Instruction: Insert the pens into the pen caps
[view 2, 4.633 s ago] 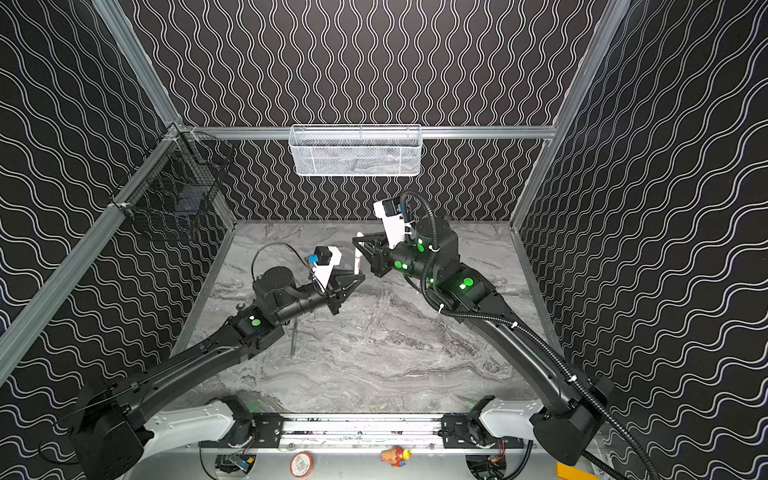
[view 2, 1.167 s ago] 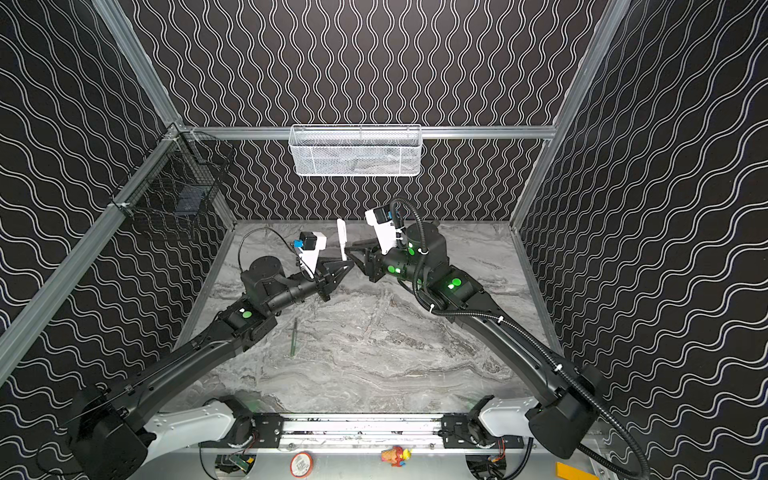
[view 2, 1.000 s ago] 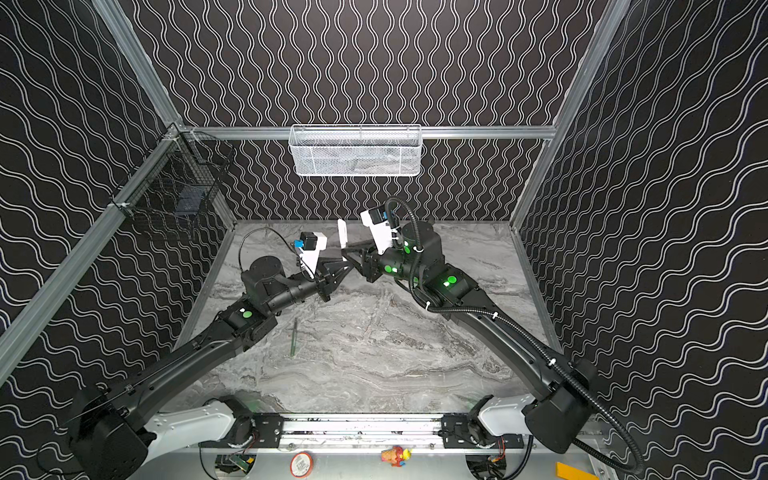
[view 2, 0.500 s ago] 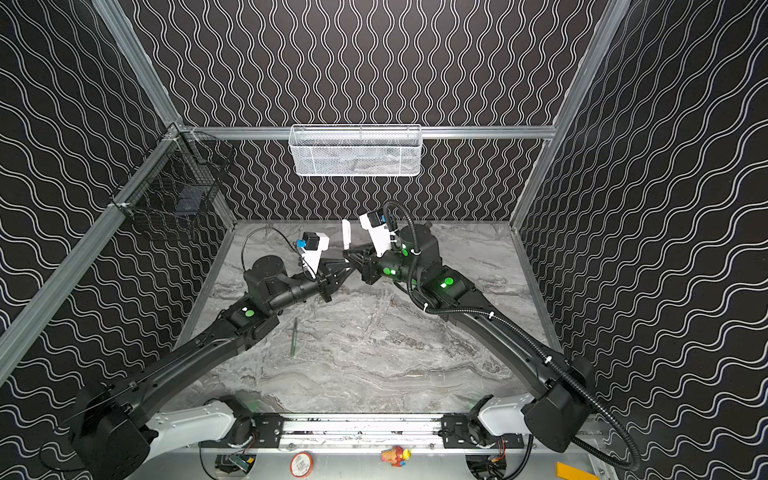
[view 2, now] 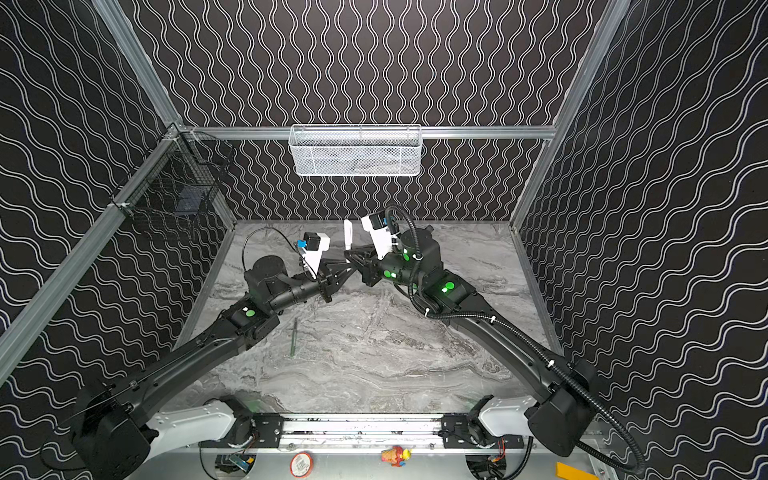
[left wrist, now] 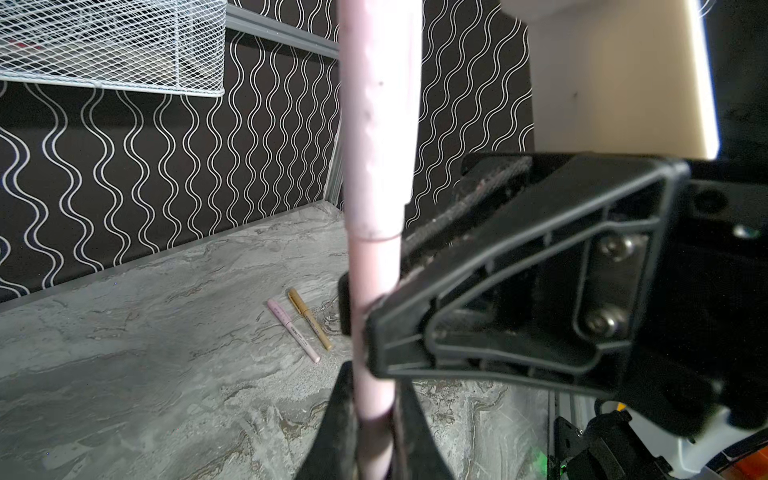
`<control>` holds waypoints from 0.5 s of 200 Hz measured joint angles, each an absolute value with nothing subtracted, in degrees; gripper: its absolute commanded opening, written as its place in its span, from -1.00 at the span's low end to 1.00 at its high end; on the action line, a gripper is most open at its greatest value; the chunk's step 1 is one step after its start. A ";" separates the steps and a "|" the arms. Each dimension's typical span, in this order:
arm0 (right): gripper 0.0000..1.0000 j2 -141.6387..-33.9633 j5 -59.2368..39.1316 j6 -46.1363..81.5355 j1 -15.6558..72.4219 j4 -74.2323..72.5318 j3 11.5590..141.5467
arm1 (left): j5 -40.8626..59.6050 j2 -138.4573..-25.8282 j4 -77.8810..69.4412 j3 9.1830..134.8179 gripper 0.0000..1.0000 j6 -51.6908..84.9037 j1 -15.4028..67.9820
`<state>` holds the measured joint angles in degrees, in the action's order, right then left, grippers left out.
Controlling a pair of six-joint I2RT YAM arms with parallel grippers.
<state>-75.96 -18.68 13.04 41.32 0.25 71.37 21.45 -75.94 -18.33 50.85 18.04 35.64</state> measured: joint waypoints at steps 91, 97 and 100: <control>-0.86 -75.48 -15.59 14.31 41.23 -1.19 71.11 | 19.00 -74.22 -18.28 50.26 0.42 18.11 35.57; -0.86 -75.55 -14.79 14.31 40.91 -0.67 71.57 | 18.28 -73.89 -18.20 50.09 0.43 17.98 35.57; -0.86 -75.59 -14.41 14.28 40.71 -0.32 71.88 | 18.00 -73.71 -18.15 50.02 0.43 17.98 35.57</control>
<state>-75.59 -14.41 14.28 40.71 -0.32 71.88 18.00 -73.71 -18.15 50.02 17.98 35.57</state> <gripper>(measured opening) 0.135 0.706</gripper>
